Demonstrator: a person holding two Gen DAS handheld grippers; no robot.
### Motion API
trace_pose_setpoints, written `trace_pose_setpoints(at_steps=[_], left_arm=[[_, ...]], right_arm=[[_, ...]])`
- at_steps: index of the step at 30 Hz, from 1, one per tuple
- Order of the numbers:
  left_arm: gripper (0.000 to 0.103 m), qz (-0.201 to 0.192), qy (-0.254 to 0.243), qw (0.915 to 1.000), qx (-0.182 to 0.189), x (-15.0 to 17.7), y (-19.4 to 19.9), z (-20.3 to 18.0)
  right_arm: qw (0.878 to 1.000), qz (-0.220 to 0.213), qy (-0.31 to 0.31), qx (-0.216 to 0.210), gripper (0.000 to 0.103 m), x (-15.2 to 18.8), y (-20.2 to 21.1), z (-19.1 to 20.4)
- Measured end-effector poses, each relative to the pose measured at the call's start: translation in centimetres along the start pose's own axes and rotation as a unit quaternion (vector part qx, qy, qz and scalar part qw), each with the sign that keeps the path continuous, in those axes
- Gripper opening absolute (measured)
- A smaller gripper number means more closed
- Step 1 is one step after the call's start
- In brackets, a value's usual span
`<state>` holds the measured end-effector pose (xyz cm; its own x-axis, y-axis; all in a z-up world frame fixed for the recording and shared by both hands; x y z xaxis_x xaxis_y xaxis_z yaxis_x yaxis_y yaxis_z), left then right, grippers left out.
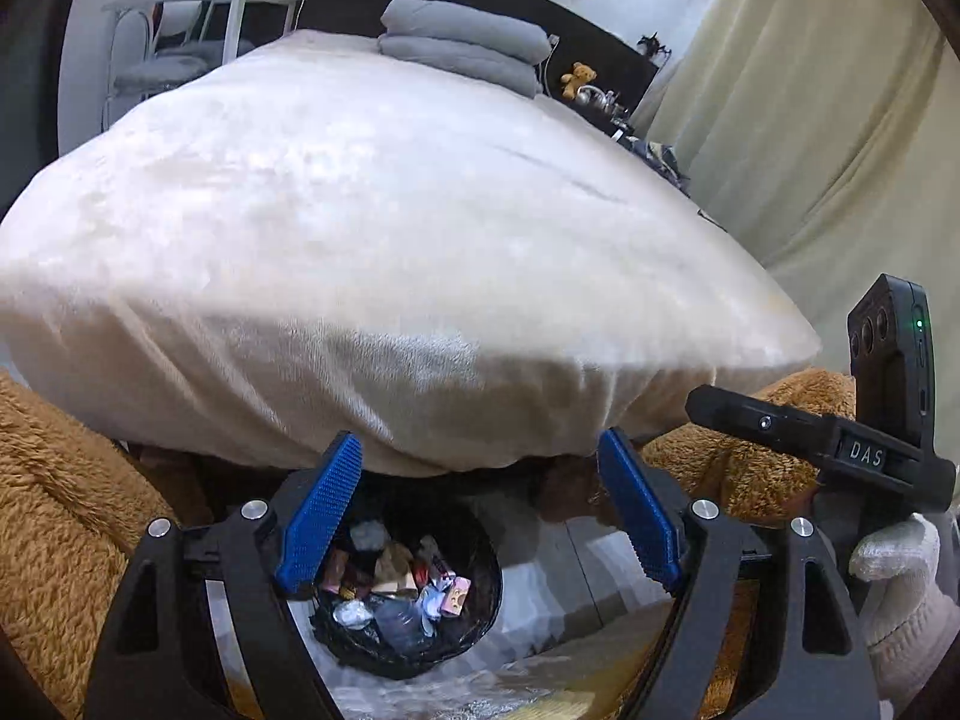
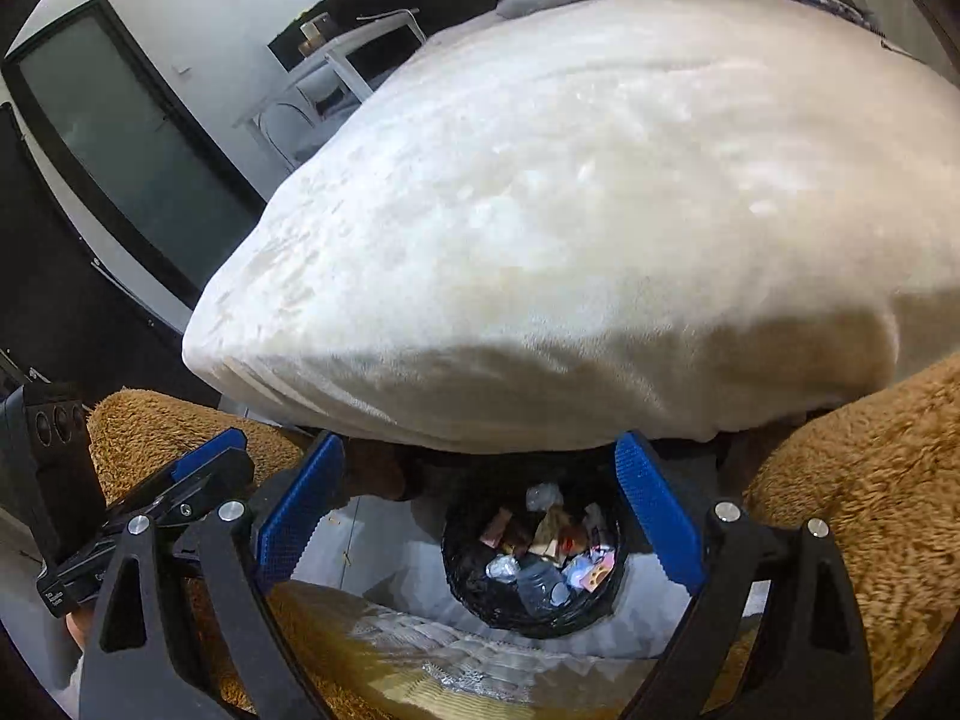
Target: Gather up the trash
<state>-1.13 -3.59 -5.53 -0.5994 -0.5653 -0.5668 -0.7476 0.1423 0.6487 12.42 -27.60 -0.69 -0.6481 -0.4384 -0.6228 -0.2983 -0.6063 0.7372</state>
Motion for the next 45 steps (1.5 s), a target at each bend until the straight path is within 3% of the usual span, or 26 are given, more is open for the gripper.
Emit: trace_pose_setpoints(at_steps=[6,13,20,25,27,38,41,45], left_arm=[[0.08,-0.037,-0.034,0.9987,0.011,-0.8,2.2,-1.9],[0.08,-0.089,-0.09,0.9919,0.002,-4.0,5.0,-3.7],[0.08,-0.11,-0.092,0.9896,-0.014,-8.1,5.2,-3.0],[0.08,-0.116,-0.092,0.9884,-0.032,-10.6,4.6,-2.7],[0.08,-0.107,-0.092,0.9898,-0.019,-11.6,4.2,-2.6],[0.08,-0.098,-0.126,0.987,-0.02,-16.2,1.0,-3.2],[0.08,-0.098,-0.129,0.9865,-0.02,-17.6,-0.1,-3.2],[0.095,-0.104,-0.137,0.9849,-0.019,-18.9,-1.5,-3.1]], right_arm=[[0.997,-0.058,0.047,0.028,0.092,-2.3,4.2,0.5],[0.987,-0.113,0.101,0.059,0.092,-5.8,7.6,1.3],[0.974,-0.155,0.142,0.082,0.092,-9.1,9.3,1.3],[0.971,-0.16,0.149,0.096,0.092,-11.2,8.5,0.1],[0.971,-0.155,0.15,0.102,0.092,-12.0,7.7,-0.5],[0.97,-0.149,0.151,0.118,0.092,-16.2,3.3,-3.6],[0.97,-0.157,0.15,0.107,0.098,-17.4,2.2,-4.2],[0.969,-0.155,0.157,0.111,0.098,-18.9,0.6,-4.8]])
Point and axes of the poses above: each gripper's, at about its wrist camera, not at the fingertips, and y roughly against the way its jaws point, z to its left, x to its underside, the point moved 1 cm from there along -y, roughly the way its jaws point, and after that the axes turned 14 degrees about y, right-handed, at the moved point
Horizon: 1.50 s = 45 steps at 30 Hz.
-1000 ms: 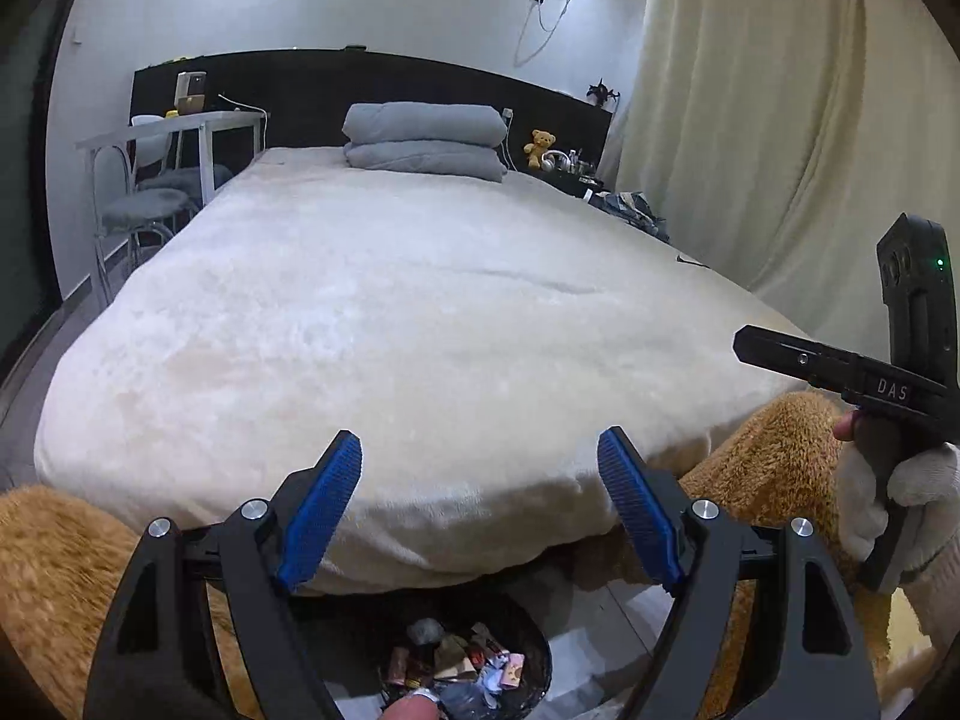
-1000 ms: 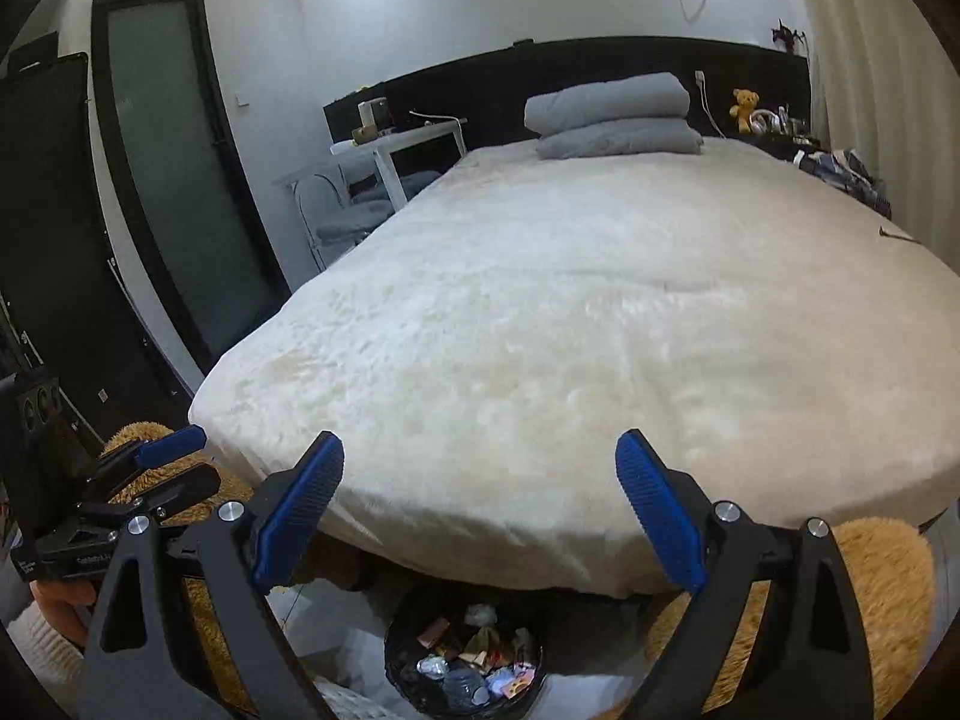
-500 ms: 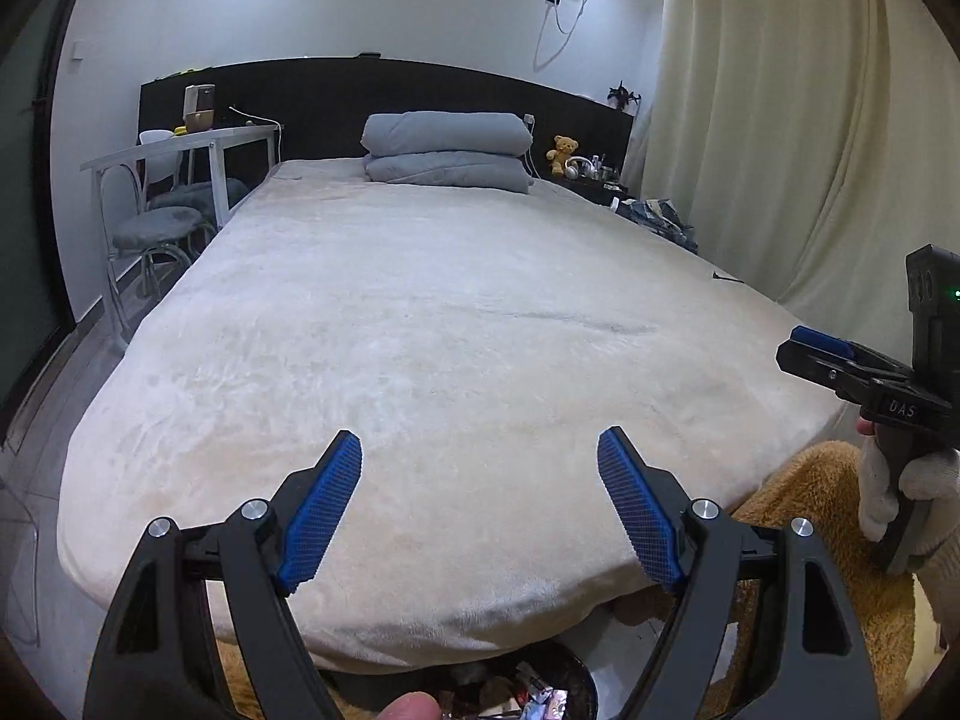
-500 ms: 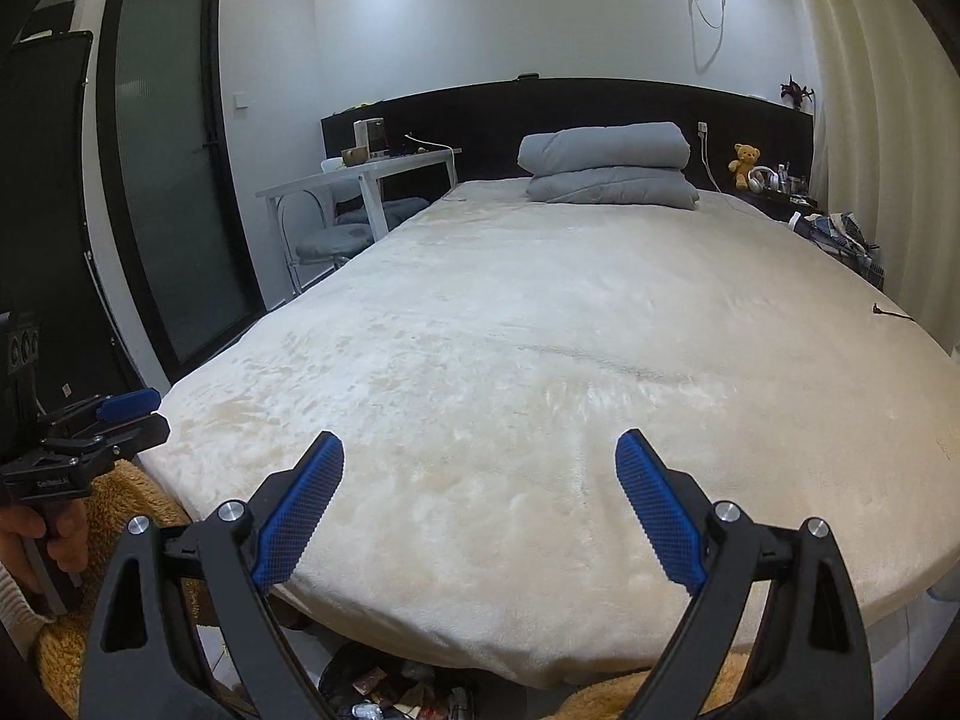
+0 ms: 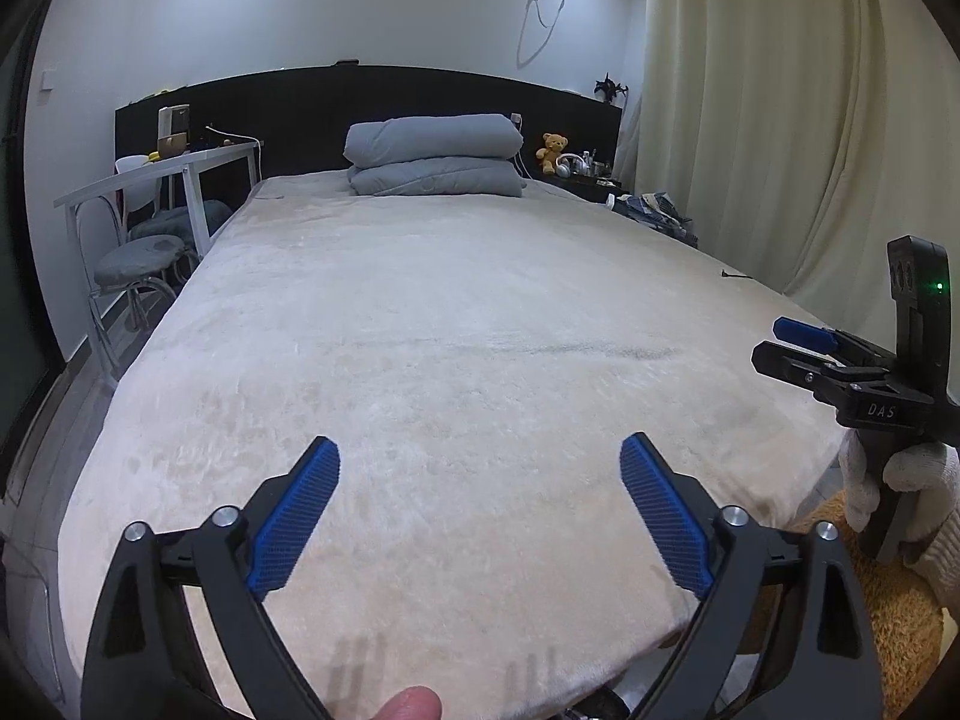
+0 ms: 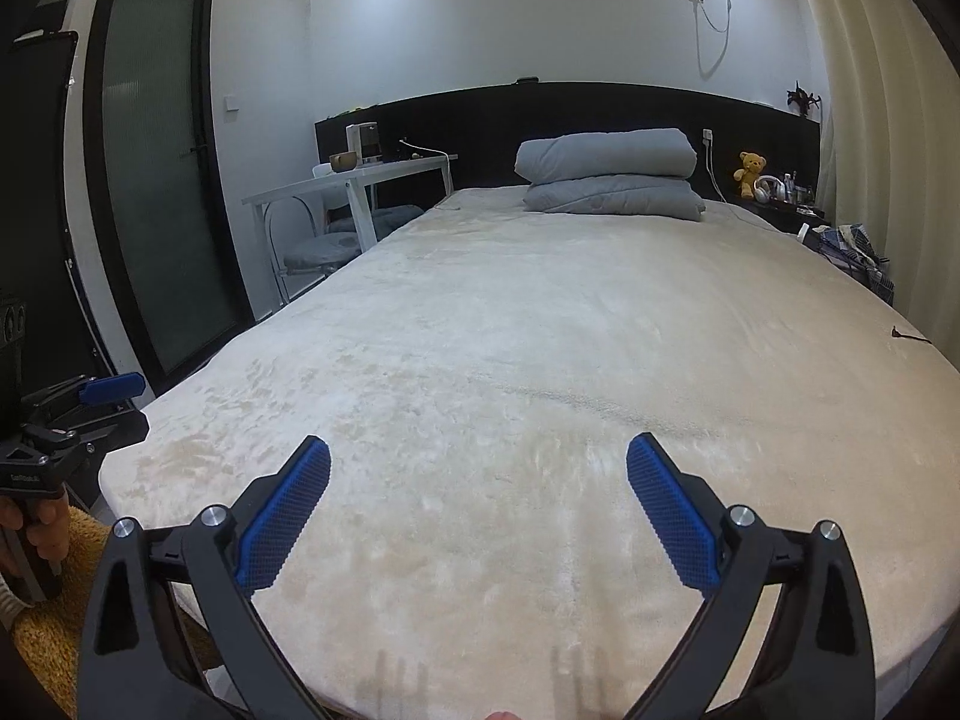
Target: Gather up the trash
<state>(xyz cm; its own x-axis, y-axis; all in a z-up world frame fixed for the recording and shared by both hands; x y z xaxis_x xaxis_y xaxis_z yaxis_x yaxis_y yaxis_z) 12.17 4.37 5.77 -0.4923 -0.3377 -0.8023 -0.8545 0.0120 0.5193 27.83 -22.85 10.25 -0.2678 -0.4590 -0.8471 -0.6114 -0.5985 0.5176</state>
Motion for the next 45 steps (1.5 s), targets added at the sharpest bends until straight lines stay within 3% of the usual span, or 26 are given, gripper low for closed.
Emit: trace_pose_setpoints(at_steps=[3,12,22,45], left_arm=[[0.097,0.006,0.008,0.9999,0.013,0.0,-1.0,0.5],[0.097,0.004,-0.001,1.0,0.005,0.7,-1.3,-0.1],[0.097,-0.006,-0.002,1.0,-0.005,0.8,-0.9,-0.3],[0.097,-0.013,0.011,0.9997,-0.02,0.7,-0.4,0.3]], right_arm=[[1.0,0.004,0.002,-0.008,0.098,0.0,-1.5,-0.1],[0.999,0.032,-0.009,-0.021,0.098,0.5,-3.6,0.1],[0.999,0.027,-0.022,-0.018,0.098,0.9,-2.9,0.1],[0.999,0.02,0.014,-0.025,0.098,1.2,-2.3,2.0]])
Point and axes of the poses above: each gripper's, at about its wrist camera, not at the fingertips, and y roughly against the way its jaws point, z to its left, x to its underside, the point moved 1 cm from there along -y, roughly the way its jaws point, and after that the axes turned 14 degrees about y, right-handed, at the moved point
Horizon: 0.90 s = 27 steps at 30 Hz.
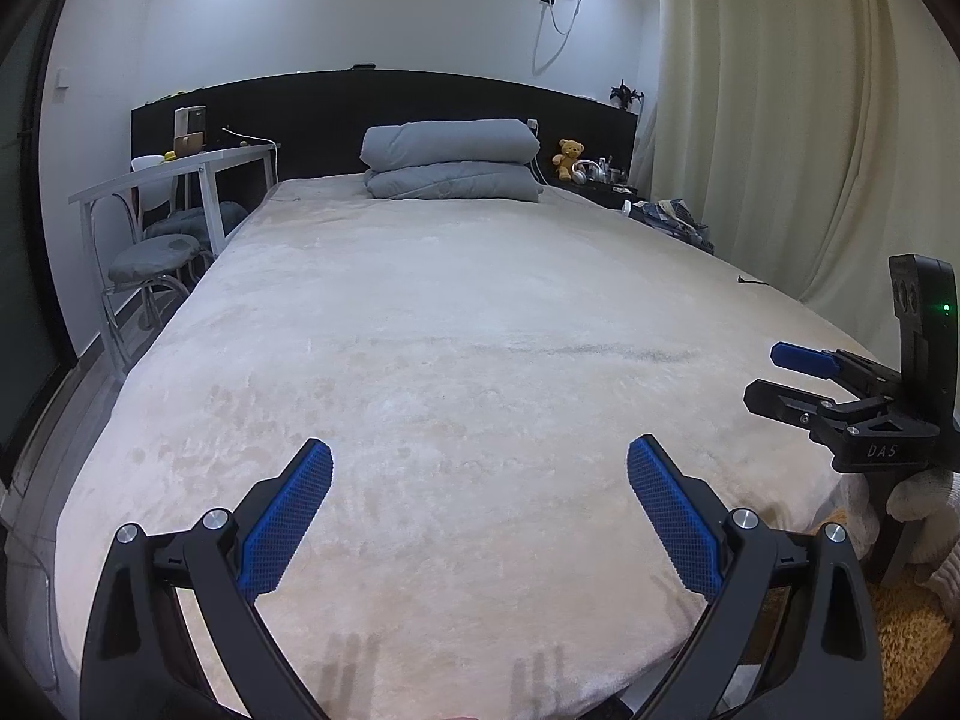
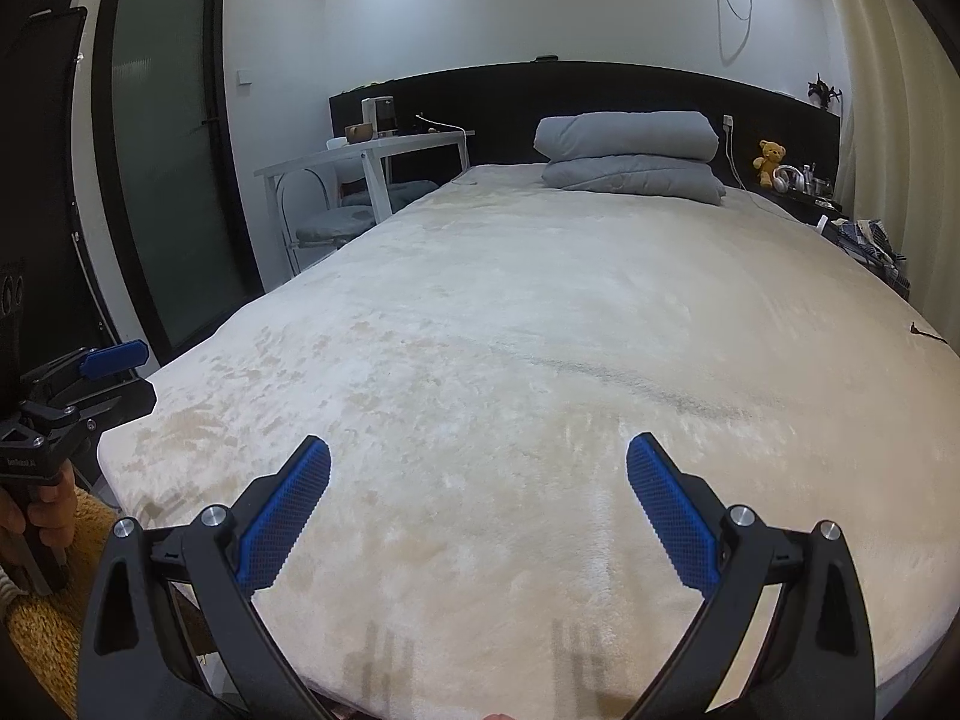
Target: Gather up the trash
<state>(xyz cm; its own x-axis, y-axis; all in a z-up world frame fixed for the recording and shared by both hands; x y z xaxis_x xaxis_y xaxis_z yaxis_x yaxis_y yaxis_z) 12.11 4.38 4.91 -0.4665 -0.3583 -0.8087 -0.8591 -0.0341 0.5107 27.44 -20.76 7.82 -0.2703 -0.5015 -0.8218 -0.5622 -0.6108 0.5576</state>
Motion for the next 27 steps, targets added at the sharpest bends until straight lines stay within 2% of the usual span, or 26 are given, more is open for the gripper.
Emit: trace_pose_setpoints(at_steps=[27], left_arm=[[0.097,-0.003,0.001,1.0,-0.003,0.21,0.12,0.01]], right_arm=[[1.0,0.002,0.008,0.005,0.098,-0.02,-0.29,0.2]])
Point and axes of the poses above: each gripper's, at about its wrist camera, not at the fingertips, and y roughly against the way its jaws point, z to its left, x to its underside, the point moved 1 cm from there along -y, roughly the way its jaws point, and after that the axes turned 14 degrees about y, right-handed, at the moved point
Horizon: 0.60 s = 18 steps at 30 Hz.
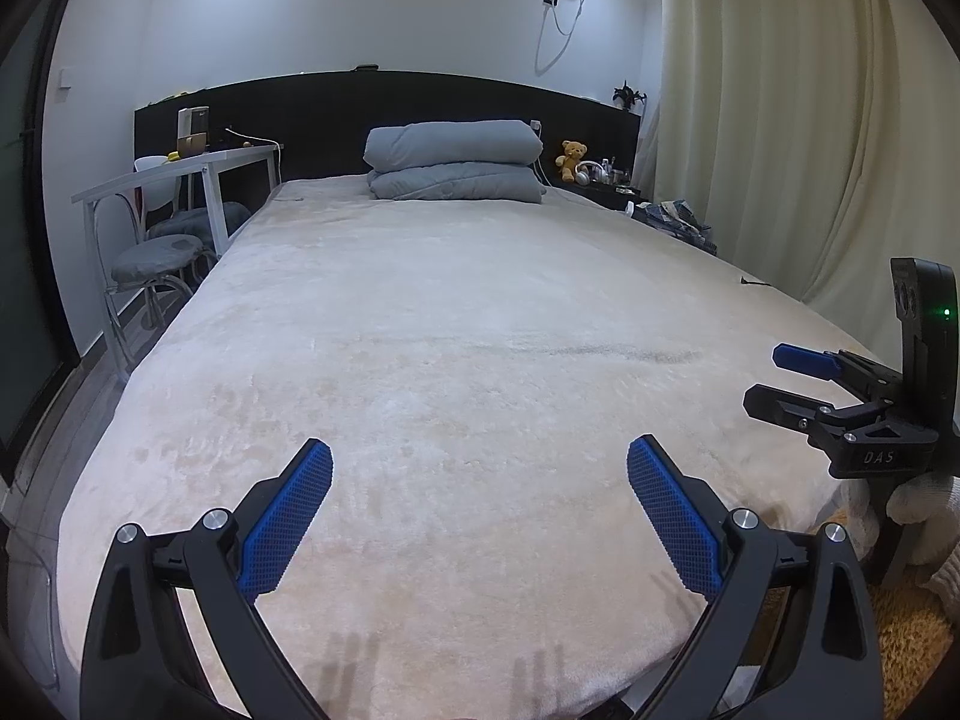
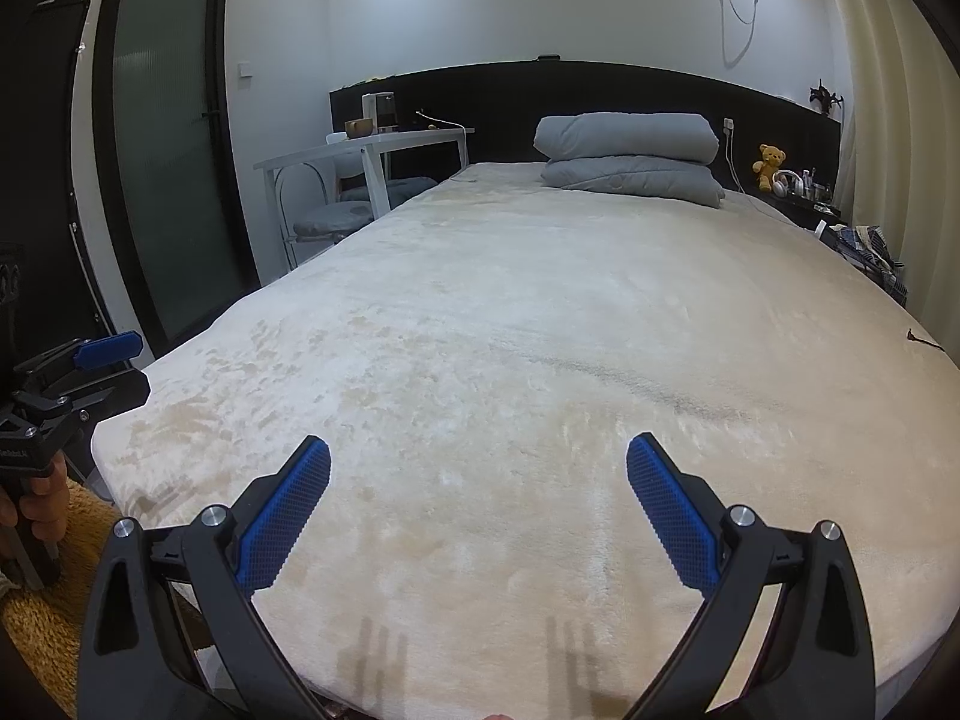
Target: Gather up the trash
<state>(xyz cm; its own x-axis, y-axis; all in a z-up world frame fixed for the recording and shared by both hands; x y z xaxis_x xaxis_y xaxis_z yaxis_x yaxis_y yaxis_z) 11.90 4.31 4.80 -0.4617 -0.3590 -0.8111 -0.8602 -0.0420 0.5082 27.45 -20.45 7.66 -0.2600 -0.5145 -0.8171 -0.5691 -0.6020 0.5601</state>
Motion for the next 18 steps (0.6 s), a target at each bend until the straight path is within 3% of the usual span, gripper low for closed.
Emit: trace_pose_setpoints(at_steps=[18], left_arm=[[0.097,0.001,-0.002,1.0,0.0,-0.11,0.01,-0.07]], right_arm=[[1.0,0.003,-0.002,0.005,0.098,0.21,-0.18,0.13]])
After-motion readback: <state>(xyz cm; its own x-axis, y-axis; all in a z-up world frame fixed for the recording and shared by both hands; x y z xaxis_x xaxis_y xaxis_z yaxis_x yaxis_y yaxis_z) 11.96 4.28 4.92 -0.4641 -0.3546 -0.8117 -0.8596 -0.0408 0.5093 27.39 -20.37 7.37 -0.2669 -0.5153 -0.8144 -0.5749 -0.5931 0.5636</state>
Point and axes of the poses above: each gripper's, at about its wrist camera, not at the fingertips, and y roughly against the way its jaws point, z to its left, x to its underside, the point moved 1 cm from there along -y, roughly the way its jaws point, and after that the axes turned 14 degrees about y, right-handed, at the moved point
